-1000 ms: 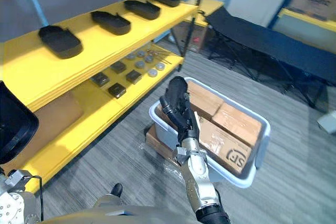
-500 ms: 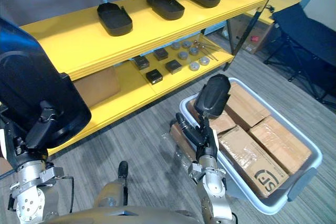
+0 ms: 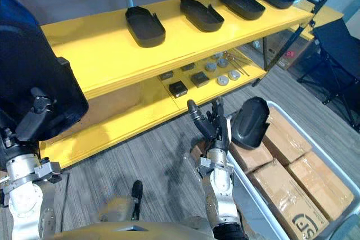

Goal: Walk over and take three plastic housings, then place them on the shelf

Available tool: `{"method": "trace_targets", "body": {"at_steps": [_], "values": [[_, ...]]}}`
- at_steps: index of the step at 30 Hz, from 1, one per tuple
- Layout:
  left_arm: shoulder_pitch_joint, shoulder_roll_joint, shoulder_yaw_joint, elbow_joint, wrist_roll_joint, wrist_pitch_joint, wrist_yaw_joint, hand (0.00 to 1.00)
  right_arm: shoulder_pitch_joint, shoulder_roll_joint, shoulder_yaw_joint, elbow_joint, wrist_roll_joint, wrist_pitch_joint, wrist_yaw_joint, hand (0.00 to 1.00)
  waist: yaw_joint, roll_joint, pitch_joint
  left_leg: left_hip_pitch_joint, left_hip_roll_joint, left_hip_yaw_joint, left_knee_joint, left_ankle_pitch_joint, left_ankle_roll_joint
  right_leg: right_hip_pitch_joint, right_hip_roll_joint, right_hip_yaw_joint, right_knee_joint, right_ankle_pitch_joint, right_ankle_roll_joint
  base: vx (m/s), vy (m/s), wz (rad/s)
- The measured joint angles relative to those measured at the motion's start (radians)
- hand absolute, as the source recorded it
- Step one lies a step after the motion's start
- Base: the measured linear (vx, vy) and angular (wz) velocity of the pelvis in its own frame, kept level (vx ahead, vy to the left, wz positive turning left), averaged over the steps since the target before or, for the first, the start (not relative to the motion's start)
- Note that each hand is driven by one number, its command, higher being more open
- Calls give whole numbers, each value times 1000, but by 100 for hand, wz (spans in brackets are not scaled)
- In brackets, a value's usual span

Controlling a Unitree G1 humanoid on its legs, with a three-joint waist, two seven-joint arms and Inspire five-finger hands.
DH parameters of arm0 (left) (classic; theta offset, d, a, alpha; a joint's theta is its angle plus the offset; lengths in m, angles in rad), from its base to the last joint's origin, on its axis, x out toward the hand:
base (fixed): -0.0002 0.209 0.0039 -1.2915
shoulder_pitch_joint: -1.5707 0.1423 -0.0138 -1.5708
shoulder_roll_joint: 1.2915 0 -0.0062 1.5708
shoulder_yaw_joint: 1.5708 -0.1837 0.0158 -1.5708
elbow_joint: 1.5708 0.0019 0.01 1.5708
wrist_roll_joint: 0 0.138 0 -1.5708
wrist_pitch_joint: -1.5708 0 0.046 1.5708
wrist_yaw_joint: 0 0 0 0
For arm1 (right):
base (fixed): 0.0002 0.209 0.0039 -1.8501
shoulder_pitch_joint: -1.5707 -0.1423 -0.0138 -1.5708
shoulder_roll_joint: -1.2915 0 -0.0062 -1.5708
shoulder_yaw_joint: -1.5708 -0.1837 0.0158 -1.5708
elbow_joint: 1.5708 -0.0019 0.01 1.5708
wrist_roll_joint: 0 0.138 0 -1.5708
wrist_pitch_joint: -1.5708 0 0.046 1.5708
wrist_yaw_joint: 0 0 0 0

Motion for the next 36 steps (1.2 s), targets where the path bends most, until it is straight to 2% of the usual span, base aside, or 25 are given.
{"method": "trace_targets", "body": {"at_steps": [1,2,3,5,6,7,8,10,11,12,14,15,17,18,20,22,25,26,28,30,31,32,33,34,36], "values": [[-11,-1,0,0,-1,0,10,0,-8,0,0,0,0,0,12,100,-5,1,1,12,2,-14,-8,0,1,-17,28,3,-2,-44,-7,249,49,51],[-26,3,-1,0,0,0,14,0,-16,0,1,0,0,0,34,100,-12,16,8,31,2,-36,-9,-5,6,-43,76,2,-48,-91,-21,184,42,53],[-44,6,-7,1,0,0,14,0,-20,-1,2,-1,1,0,58,100,-17,16,8,48,0,-60,-7,-15,12,-66,123,17,-123,-111,-29,178,14,54],[-75,13,-19,3,0,0,19,0,-34,-11,7,-11,2,-1,92,100,-25,24,10,49,1,-108,14,-40,12,-126,191,85,-230,-112,-31,156,-81,75],[-92,15,-34,11,0,0,24,0,-51,-30,22,-22,2,-1,102,100,-36,31,14,47,4,-145,29,-52,8,-163,230,146,-291,-102,-23,141,-123,95],[-92,16,-42,14,0,0,25,0,-62,-41,34,-28,2,-1,104,100,-42,34,15,47,4,-165,35,-59,2,-170,246,178,-326,-95,-13,121,-154,106],[-89,21,-59,26,0,0,25,0,-71,-55,57,-55,1,-2,105,100,-45,33,14,48,-1,-197,51,-70,-14,-174,267,228,-404,-80,11,145,-263,107],[-69,21,-83,28,0,0,25,0,-81,-57,97,-113,1,-3,103,100,-39,-6,-6,48,-42,-243,60,-91,-45,-169,257,284,-488,-64,12,196,-336,111],[-61,10,-99,31,0,3,24,0,-110,-60,121,-135,0,-5,102,100,-41,-17,-16,56,-53,-270,62,-101,-63,-159,256,279,-486,4,24,232,-303,100],[-42,0,-109,26,0,3,16,0,-149,-73,140,-140,-2,-5,96,100,-30,-1,-21,62,-37,-274,59,-97,-84,-143,260,256,-503,51,13,222,-284,83],[-25,-14,-119,26,-4,3,2,0,-185,-87,159,-149,-2,-5,93,100,13,33,-35,62,10,-282,65,-114,-114,-103,300,216,-559,80,-8,190,-219,29],[-24,-19,-121,25,-5,3,-3,0,-185,-89,160,-160,-2,-5,94,100,17,39,-39,61,24,-284,65,-116,-122,-89,311,199,-574,93,-14,238,-226,44],[-20,-25,-125,17,-16,3,-20,0,-185,-96,153,-227,0,-6,102,100,6,40,-42,48,59,-260,72,-121,-137,-62,334,137,-592,96,-30,221,-191,61],[-20,-25,-132,17,-26,3,-24,0,-184,-101,145,-247,0,-6,107,100,2,40,-42,39,65,-238,84,-124,-140,-59,336,127,-593,94,-34,176,-135,57],[-18,-26,-177,21,-44,3,-38,0,-158,-101,101,-319,2,-20,121,100,-20,39,-41,-20,78,-137,199,-153,-109,-34,338,84,-600,85,-48,137,-75,54],[-25,-24,-202,34,-44,3,-55,0,-133,-96,66,-336,8,-28,146,100,-22,37,-42,-40,81,-61,264,-160,-97,-3,333,76,-604,79,-55,75,-10,37],[-73,-24,-207,68,-44,3,-81,0,-119,-95,1,-336,26,-32,181,100,-39,40,-41,-18,73,8,200,-147,-80,29,311,46,-627,60,-52,1,58,58],[-91,-23,-207,86,-44,3,-83,0,-116,-91,-18,-336,45,-32,186,100,-47,40,-32,-28,74,36,213,-155,-77,49,299,37,-647,56,-56,-30,74,41],[-93,-22,-209,107,-44,4,-84,0,-110,-86,-33,-336,46,-30,185,100,-55,41,-18,-35,98,81,238,-184,-80,82,276,26,-650,44,-43,-56,133,28],[-91,-24,-213,142,-52,4,-84,0,-94,-92,-40,-336,46,-33,182,100,-65,68,-27,-74,164,121,214,-175,-93,93,254,24,-647,28,-18,-33,267,5],[-92,-24,-214,148,-52,4,-84,0,-89,-97,-40,-336,46,-36,180,100,-69,89,-36,-80,179,132,202,-162,-99,95,252,27,-644,23,-7,109,405,-6],[-94,-23,-214,164,-50,3,-84,0,-80,-97,-39,-333,46,-36,177,100,-73,105,-45,-71,179,176,203,-114,-106,94,228,42,-626,12,18,180,446,-19],[-101,-21,-215,177,-50,3,-84,0,-80,-97,-31,-331,46,-41,178,100,-75,103,-47,-63,152,208,203,-95,-97,82,196,72,-609,10,39,150,307,-30],[-106,-20,-216,184,-50,3,-84,0,-81,-97,-26,-330,46,-43,178,100,-72,96,-48,-59,135,226,203,-102,-87,75,178,88,-604,12,45,169,325,-28],[-139,-4,-215,203,-49,9,-95,0,-87,-94,-12,-315,46,-59,178,100,-84,72,-48,-52,66,252,213,-136,-44,79,106,98,-603,13,55,179,315,-9]]}}
